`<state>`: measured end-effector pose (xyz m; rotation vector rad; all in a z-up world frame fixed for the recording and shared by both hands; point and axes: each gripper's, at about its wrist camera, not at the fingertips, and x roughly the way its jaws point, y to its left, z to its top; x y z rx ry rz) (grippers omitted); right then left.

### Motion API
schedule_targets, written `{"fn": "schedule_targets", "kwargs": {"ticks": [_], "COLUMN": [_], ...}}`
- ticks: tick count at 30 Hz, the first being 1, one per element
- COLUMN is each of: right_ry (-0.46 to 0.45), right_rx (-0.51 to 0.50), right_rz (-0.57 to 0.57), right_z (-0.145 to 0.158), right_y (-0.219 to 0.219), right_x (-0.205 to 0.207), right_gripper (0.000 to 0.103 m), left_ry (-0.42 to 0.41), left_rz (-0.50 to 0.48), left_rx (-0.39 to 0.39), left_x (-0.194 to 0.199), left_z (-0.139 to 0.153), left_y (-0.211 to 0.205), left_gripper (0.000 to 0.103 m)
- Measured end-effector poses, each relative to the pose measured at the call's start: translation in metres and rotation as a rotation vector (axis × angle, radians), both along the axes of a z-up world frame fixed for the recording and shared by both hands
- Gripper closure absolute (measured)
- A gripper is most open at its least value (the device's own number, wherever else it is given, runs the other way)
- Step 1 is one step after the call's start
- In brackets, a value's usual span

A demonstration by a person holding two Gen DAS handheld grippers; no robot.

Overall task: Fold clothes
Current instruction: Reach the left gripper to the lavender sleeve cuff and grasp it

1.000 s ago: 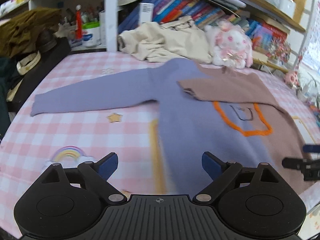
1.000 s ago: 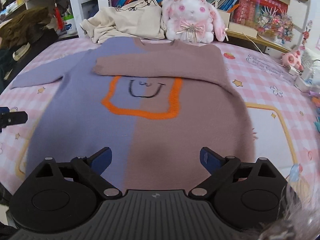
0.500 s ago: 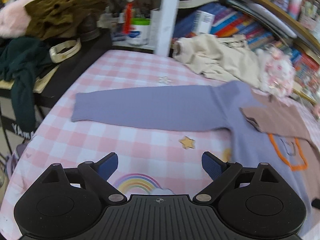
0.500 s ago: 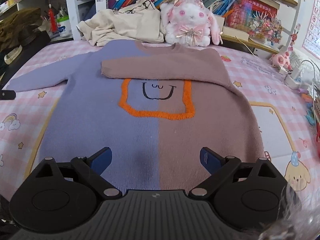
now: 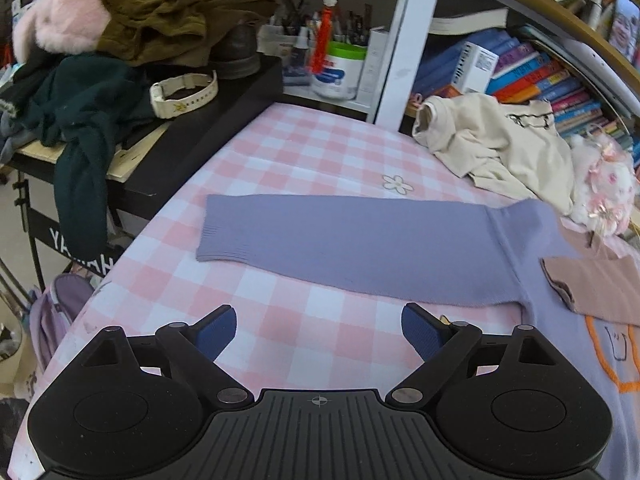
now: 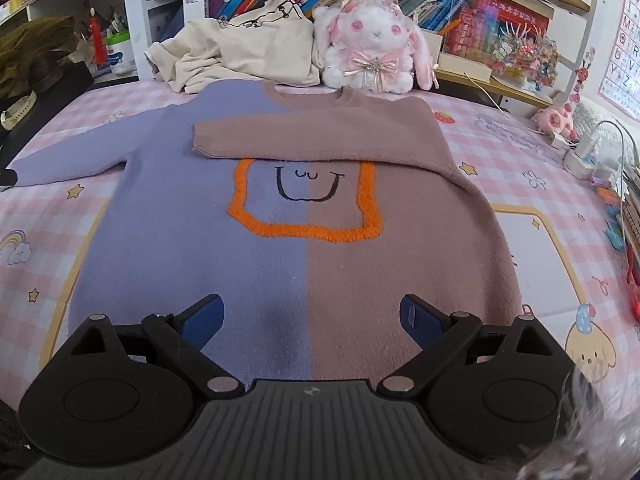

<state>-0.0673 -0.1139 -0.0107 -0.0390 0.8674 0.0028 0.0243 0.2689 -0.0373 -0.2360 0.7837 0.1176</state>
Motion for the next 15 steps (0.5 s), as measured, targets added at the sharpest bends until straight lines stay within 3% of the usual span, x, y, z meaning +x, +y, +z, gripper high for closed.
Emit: {"fn": "schedule_targets", "kwargs": {"ticks": [6, 13, 15], "right_ry": [0.002, 0.012, 0.009], "right_rx": [-0.008, -0.045, -0.047], "right_rz": [0.055, 0.120, 0.113], "right_z": [0.000, -0.002, -0.001], "right_y": [0.010, 0.027, 0.027], "right_x": [0.003, 0.007, 0.007], "right_gripper": [0.007, 0.007, 0.007], "left_ry": [-0.037, -0.028, -0.024], "left_rz": [0.044, 0.142, 0.168], "left_rx": [-0.004, -0.067, -0.081], "left_x": [0.000, 0.012, 0.017], "left_z": [-0.001, -0.011, -0.014], "left_y": [0.008, 0.038, 0.046], "left_gripper": [0.021, 0.051, 0.056]}}
